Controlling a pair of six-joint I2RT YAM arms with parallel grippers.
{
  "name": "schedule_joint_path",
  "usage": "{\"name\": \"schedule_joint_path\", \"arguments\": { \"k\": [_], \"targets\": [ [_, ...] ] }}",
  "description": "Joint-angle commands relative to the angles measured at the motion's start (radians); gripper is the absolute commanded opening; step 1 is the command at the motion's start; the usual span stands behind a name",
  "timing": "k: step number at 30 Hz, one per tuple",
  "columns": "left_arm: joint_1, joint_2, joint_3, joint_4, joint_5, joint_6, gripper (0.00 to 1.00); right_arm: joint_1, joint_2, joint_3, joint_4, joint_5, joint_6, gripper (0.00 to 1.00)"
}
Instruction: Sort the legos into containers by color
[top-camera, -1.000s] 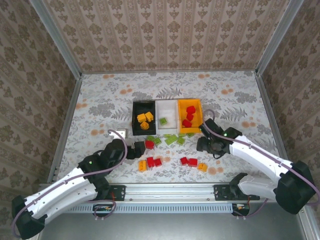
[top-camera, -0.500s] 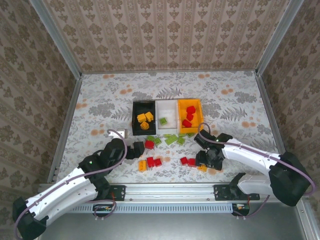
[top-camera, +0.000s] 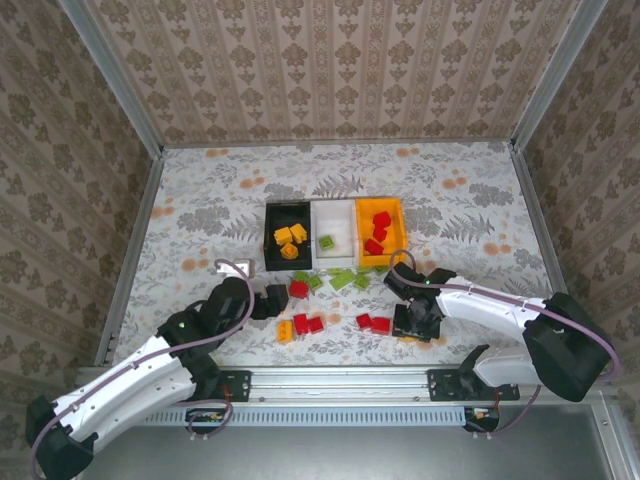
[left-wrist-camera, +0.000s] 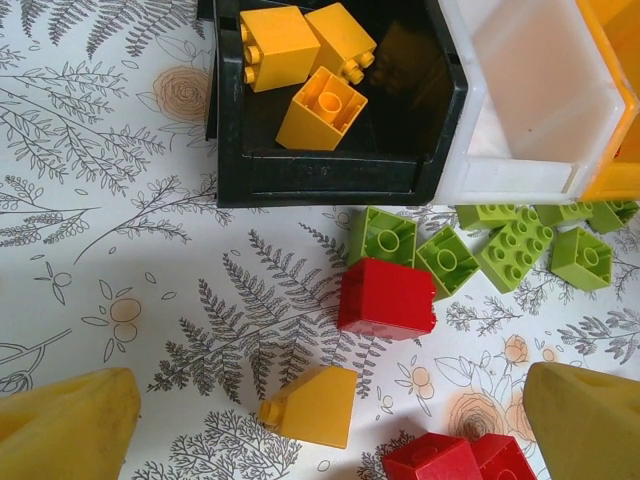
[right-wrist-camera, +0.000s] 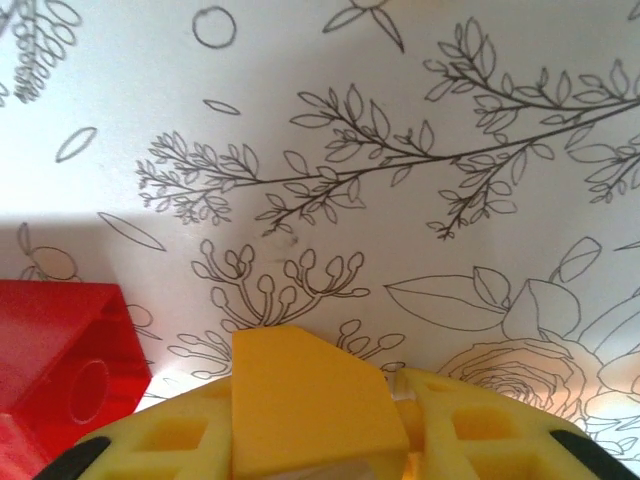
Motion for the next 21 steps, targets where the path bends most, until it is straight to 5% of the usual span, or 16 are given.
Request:
{"name": "schedule_joint_path", "arguments": {
  "k": [1,6,10,21],
  "targets": [
    [0.008,-0.016,0.001,-0.009,0.006,-0.014,1.0,0.006,-0.024,0.037,-0.021,0.026,-0.035,0.32],
    [0.012,-0.023,0.024,-0.043,-0.004,-0.006,1.0,0.005,-0.102,0.193,-0.086,0.036,-0.109,0.29],
    [0.015,-0.033,0.039,-0.073,-0.007,-0.006,1.0,0.011,-0.024,0.342,-0.003,0.012,-0.152,0.27],
    [0.024,-0.067,0.053,-0.173,0.005,-0.026,1.0,0.096,0.575,0.978,0.179,0.113,-0.311,0.28]
  ]
}}
